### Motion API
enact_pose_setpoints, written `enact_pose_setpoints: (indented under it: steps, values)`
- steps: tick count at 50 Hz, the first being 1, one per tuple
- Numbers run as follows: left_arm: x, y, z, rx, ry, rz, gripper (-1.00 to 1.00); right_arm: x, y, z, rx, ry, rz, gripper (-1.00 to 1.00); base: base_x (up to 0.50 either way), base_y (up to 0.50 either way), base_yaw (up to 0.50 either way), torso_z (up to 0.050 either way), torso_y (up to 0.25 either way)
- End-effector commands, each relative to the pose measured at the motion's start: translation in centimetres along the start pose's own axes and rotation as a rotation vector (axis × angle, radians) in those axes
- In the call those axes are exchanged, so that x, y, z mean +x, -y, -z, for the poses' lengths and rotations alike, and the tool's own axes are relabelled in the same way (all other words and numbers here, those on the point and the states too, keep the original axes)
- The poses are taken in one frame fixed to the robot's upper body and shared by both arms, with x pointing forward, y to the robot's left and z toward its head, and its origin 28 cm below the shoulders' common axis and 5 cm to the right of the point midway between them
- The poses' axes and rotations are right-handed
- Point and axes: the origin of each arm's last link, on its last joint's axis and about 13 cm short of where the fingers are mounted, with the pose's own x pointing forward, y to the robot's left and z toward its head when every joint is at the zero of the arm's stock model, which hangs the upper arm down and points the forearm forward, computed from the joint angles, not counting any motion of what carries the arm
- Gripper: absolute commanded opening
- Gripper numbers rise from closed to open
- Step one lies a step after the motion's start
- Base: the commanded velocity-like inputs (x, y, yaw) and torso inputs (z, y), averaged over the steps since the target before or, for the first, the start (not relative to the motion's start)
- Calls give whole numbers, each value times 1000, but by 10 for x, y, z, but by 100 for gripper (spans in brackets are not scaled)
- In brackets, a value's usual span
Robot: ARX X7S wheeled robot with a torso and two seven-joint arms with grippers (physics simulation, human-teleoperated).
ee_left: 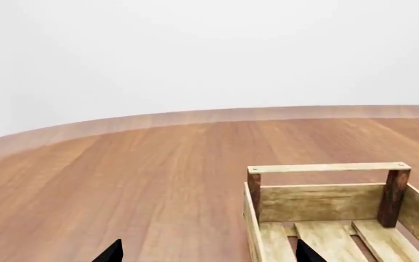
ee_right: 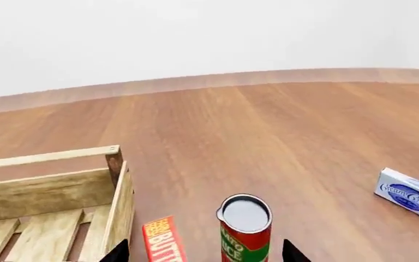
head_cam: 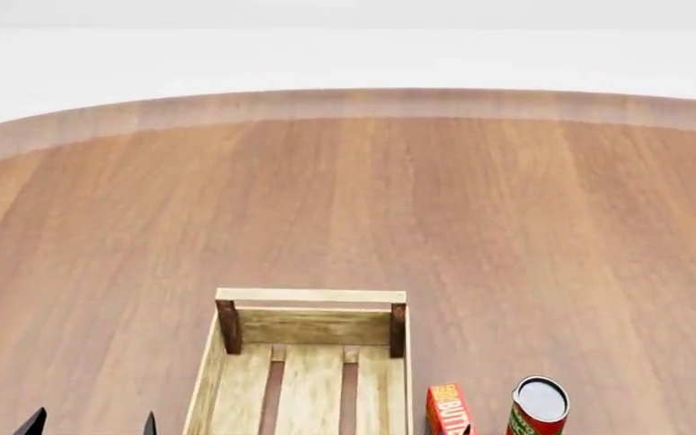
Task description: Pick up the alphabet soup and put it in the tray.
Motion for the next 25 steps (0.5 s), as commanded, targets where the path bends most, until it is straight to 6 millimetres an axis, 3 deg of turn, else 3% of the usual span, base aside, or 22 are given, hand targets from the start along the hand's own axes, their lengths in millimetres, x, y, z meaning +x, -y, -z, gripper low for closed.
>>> enact_pose_setpoints:
  steps: [1,12,25]
  values:
    - [-1,-1,0,-4,-1,-8,100,-8,14,-23,52,-93,157,100,0,0,0,0,0]
    - [0,-1,0,-8,-4,-9,100,-29,30,-33,87,-140,278,100,0,0,0,0,0]
    - [0,-2,1,-11,-4,-13,100,-44,48,-27,106,-140,449,100,0,0,0,0,0]
